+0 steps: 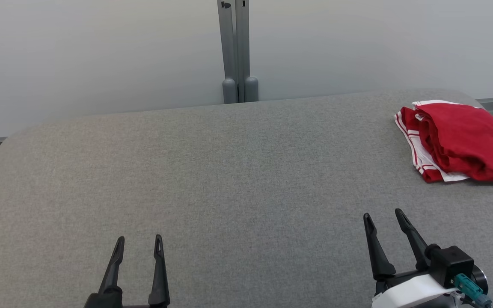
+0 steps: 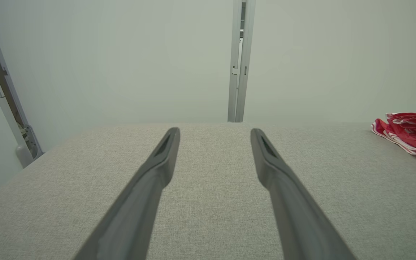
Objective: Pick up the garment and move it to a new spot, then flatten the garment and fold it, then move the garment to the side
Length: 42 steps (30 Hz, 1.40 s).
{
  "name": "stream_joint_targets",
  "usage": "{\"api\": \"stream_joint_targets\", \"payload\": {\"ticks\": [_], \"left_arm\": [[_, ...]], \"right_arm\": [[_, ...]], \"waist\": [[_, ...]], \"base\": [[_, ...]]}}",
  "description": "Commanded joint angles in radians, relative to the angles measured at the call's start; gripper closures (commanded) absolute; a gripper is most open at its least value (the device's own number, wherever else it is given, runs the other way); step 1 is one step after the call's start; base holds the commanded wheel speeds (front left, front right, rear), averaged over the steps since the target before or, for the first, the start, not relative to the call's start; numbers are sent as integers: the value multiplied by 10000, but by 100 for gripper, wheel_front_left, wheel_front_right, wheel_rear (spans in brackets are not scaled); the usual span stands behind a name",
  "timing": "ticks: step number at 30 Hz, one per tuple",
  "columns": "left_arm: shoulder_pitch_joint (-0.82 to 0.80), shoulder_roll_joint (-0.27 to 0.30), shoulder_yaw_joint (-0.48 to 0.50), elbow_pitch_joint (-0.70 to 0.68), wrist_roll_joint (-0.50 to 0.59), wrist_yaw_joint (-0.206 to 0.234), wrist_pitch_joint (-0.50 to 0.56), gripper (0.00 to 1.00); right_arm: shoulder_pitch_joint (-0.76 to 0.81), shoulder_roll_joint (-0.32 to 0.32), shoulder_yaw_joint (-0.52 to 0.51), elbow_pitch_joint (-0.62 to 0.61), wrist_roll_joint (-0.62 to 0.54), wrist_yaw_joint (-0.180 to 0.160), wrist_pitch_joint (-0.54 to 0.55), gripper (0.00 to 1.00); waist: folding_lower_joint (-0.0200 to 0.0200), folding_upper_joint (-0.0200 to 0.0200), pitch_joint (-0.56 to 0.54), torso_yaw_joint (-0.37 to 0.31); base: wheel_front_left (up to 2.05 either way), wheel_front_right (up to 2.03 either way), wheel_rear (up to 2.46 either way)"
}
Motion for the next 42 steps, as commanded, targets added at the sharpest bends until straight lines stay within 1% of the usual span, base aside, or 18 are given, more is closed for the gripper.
{"api": "stream_joint_targets", "payload": {"ticks": [1, 8, 10, 11, 16, 30, 42], "left_arm": [[153, 3, 51, 14, 8, -52, 1, 0], [153, 2, 73, -2, 84, 8, 1, 0], [148, 2, 58, 14, 52, -53, 3, 0], [32, 0, 21, 14, 31, -60, 0, 100], [101, 1, -61, 423, -29, -62, 5, 100], [-456, 186, 273, 763, -2984, -435, 512, 100], [-908, 286, 544, 1117, -5077, -740, 913, 100]], "right_arm": [[152, 24, -28, -12, -7, -18, -21, 0], [179, 37, -64, -52, -8, -18, -21, 0], [160, 38, -75, -67, -2, -18, -21, 0], [77, 21, -50, -15, 1, 0, 0, 100], [249, 21, -17, 394, 58, 0, 23, 100], [-158, -84, -258, 546, 2874, -2, 574, 100], [-465, -135, -469, 669, 4875, -3, 1001, 100]], "waist": [[1, 0, -4, 3], [1, 0, -4, 33], [1, 0, 6, 44], [1, 0, 6, 45], [1, 0, 11, 47], [1, 0, 97, 33], [1, 0, 168, 22]], "base": [[0, 0, 0], [0, 0, 0], [0, 0, 0], [0, 0, 0], [0, 0, 0], [0, 0, 0], [0, 0, 0]]}}
